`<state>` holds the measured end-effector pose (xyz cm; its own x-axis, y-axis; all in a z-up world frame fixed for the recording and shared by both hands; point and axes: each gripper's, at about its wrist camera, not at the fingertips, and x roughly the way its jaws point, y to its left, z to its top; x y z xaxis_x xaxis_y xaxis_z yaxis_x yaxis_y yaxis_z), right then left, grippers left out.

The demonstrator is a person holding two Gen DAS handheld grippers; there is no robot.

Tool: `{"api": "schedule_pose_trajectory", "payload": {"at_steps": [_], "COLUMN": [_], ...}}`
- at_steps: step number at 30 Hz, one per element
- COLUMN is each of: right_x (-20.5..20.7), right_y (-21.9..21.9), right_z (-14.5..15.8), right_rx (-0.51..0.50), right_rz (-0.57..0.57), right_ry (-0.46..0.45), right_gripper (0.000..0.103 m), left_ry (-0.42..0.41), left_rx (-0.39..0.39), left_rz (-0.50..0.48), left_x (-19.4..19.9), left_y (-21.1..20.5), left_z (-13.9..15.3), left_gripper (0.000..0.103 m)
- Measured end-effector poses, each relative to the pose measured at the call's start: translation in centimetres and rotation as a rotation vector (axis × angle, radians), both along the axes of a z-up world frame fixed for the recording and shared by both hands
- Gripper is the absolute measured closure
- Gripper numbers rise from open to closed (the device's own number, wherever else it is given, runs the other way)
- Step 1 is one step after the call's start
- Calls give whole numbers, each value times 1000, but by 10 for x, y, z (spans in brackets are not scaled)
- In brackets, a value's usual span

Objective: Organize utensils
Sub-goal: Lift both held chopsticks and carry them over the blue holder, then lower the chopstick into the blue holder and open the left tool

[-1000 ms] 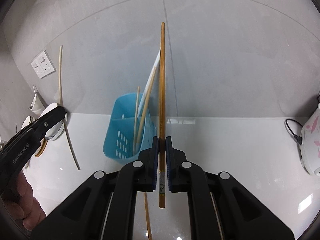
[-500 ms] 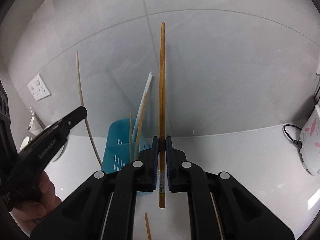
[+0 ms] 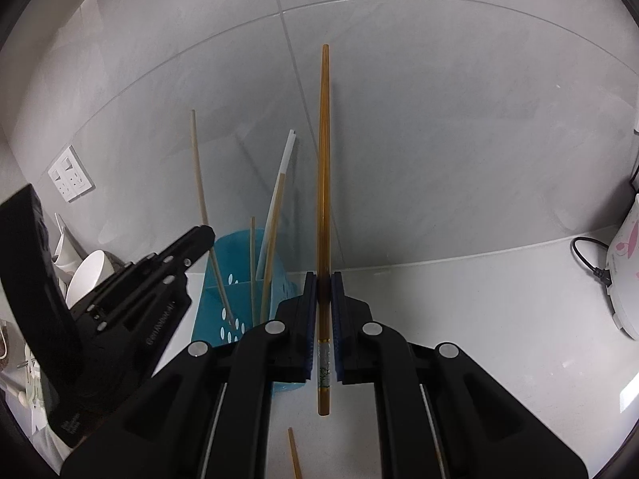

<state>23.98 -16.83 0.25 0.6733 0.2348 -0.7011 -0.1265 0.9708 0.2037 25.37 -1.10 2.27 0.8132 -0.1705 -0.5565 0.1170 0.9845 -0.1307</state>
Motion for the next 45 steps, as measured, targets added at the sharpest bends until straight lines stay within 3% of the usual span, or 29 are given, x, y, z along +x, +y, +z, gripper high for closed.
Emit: {"api": "schedule_pose_trajectory", "payload": {"at_steps": [11,17,18,19,22,23,27,31,45], "right_x": [-5,-3,-4,-5,-6,-7,-6,-2,16], "right_y": [-4,-1,-1,-1,-1,0,5,17,54], "right_z": [-6,-4,-4,-3,-2,-1,2,4,5], "right_rx": [0,0,-1,-1,1,0,2,20,93], "right_rz": [11,22,25,26,35,38,64,96,160], "right_ry": [15,16,17,16,12,9,-2,-18,-93], "right_gripper": [97,97,97,97,97,97,97,97,97], "left_ry": [71,100,102,104,97,104,142,158,221], "left_rx": [18,6,1,9,26,31,20,22,3], "left_rz": [-15,-1,3,14,59,74,124,164,230], "left_x": [4,-1,-2,-4,-11,-14,-22,-32,-50], "left_y": [-10,-7,-5,-4,1,3,16,32,84], "left_z": [-20,-17,-16,-12,-3,0,7,12,5], "left_gripper": [99,96,91,76,44,41,14,6,6]}}
